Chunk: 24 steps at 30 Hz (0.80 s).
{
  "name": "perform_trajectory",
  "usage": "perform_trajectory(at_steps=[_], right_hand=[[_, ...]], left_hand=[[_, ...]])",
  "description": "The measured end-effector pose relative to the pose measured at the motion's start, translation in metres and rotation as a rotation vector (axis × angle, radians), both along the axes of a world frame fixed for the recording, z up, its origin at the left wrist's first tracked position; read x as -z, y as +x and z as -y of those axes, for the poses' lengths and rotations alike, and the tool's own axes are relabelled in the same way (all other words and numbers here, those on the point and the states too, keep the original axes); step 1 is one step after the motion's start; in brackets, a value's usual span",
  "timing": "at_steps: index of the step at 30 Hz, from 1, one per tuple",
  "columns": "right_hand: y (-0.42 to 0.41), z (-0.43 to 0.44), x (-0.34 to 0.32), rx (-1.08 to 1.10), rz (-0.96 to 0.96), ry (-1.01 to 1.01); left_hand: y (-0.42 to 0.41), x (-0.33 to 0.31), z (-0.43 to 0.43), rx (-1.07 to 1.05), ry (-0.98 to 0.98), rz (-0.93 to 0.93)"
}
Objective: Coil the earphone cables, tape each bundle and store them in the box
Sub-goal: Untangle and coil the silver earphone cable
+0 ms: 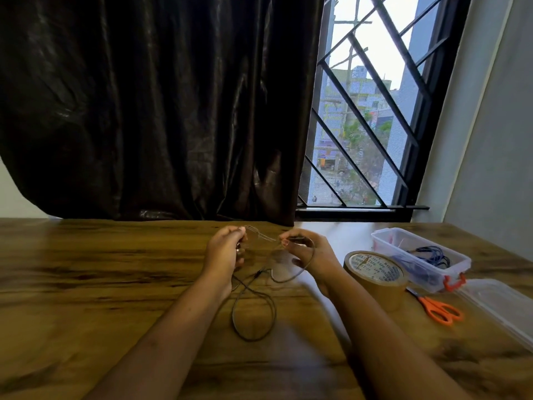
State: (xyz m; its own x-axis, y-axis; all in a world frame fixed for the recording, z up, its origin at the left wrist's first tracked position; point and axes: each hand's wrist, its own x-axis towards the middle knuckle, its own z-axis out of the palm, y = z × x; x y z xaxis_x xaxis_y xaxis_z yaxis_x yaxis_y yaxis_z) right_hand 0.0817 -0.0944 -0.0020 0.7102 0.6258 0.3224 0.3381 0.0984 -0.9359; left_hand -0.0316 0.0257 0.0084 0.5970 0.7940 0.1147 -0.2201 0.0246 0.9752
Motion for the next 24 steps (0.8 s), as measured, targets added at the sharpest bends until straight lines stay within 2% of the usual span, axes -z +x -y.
perform_trajectory(at_steps=[3, 5, 7, 9, 10, 12, 16, 18, 21, 24], right_hand=[[0.008, -0.001, 0.006, 0.079, -0.021, 0.042], [0.015, -0.003, 0.011, 0.2, -0.002, -0.029], [0.014, -0.002, 0.011, 0.294, 0.129, -0.232], [0.012, 0.0, 0.01, 0.355, 0.362, -0.387], [0.013, 0.002, 0.01, 0.384, 0.452, -0.392], [0.014, 0.004, 0.006, 0.402, 0.504, -0.295], [0.009, 0.003, -0.007, 0.308, 0.387, 0.014], [-0.001, 0.0, -0.013, 0.246, 0.378, 0.088], [-0.017, -0.007, -0.012, 0.026, 0.391, -0.01], [-0.026, -0.01, -0.005, -0.239, 0.187, -0.039]], left_hand=[[-0.004, -0.006, -0.003, -0.002, -0.162, 0.093], [-0.008, -0.009, -0.007, 0.001, -0.238, 0.146], [-0.011, -0.01, -0.009, 0.037, -0.262, 0.17], [-0.011, -0.011, -0.007, 0.09, -0.207, 0.153], [-0.011, -0.011, -0.005, 0.111, -0.168, 0.139], [-0.01, -0.01, -0.004, 0.139, -0.096, 0.118], [-0.009, -0.005, -0.004, 0.197, 0.055, 0.048], [-0.008, -0.002, -0.002, 0.209, 0.127, 0.002], [-0.007, -0.003, 0.002, 0.301, 0.103, 0.046], [-0.008, -0.003, 0.0, 0.336, 0.05, 0.085]])
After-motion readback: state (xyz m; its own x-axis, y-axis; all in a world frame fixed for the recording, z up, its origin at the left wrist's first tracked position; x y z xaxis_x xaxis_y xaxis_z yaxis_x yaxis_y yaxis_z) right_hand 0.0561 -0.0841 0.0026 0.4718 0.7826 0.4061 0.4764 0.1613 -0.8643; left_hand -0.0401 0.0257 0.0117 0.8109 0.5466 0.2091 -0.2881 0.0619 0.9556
